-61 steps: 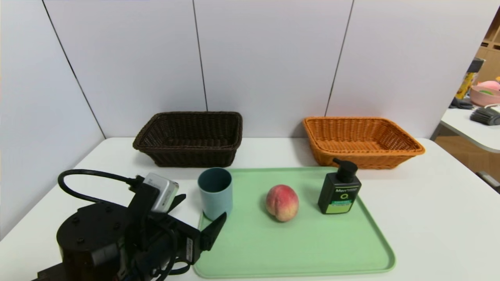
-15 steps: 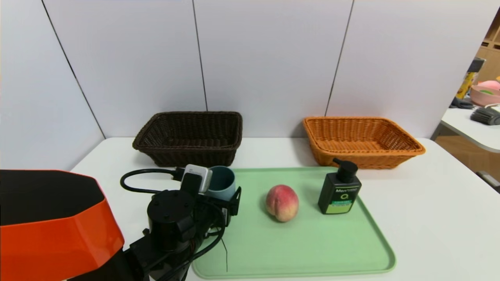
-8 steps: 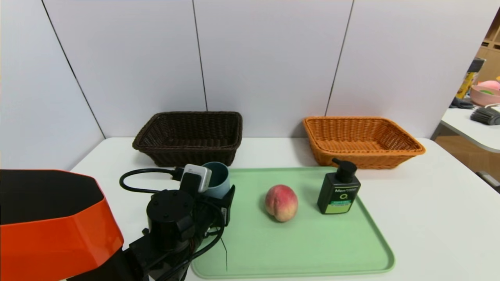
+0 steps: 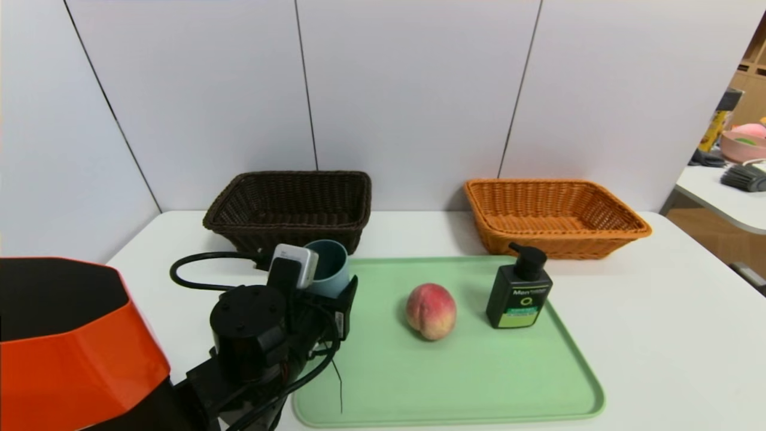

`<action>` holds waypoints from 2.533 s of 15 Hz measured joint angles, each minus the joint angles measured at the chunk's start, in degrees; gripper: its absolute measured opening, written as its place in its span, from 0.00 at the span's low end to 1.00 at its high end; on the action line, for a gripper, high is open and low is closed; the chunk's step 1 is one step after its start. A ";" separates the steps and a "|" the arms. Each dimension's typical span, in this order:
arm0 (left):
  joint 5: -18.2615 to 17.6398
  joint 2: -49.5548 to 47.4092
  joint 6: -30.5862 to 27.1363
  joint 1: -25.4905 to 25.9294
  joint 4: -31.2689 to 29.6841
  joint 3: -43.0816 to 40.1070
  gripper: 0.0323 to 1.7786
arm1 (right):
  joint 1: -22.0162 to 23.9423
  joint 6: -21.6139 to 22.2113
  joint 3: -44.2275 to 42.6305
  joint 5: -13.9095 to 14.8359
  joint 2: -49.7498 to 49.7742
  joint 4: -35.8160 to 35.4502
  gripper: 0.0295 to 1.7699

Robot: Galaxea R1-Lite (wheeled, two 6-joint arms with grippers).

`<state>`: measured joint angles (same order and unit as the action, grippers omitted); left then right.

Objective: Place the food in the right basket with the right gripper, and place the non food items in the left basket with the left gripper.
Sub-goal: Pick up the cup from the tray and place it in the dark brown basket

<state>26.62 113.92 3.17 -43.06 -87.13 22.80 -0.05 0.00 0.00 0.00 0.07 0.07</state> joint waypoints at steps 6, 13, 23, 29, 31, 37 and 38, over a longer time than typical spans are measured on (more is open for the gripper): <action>-0.24 -9.40 -4.68 1.24 3.01 2.83 0.64 | 0.02 0.02 0.00 0.00 0.00 0.02 0.96; -2.97 -14.40 -8.64 13.68 23.16 21.14 0.64 | 0.05 0.02 0.00 0.00 0.00 0.02 0.96; -15.88 -2.71 -8.73 28.59 35.89 39.58 0.64 | 0.05 0.02 0.00 0.00 0.00 0.02 0.96; -17.35 4.46 -8.42 30.53 36.68 42.52 0.64 | 0.05 0.00 0.00 0.00 0.00 0.00 0.96; -17.53 5.62 -8.42 30.82 36.72 42.63 0.64 | 0.05 0.02 0.00 0.00 0.00 0.02 0.96; -17.48 7.33 -8.31 31.34 38.21 43.48 0.64 | 0.05 0.02 0.00 0.00 0.00 0.04 0.96; -17.48 7.39 -8.34 31.40 38.57 44.09 0.64 | 0.05 0.00 0.00 0.00 0.00 0.02 0.96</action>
<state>9.14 121.31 -5.17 -11.65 -48.56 66.89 0.00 0.00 0.00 0.00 0.07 0.10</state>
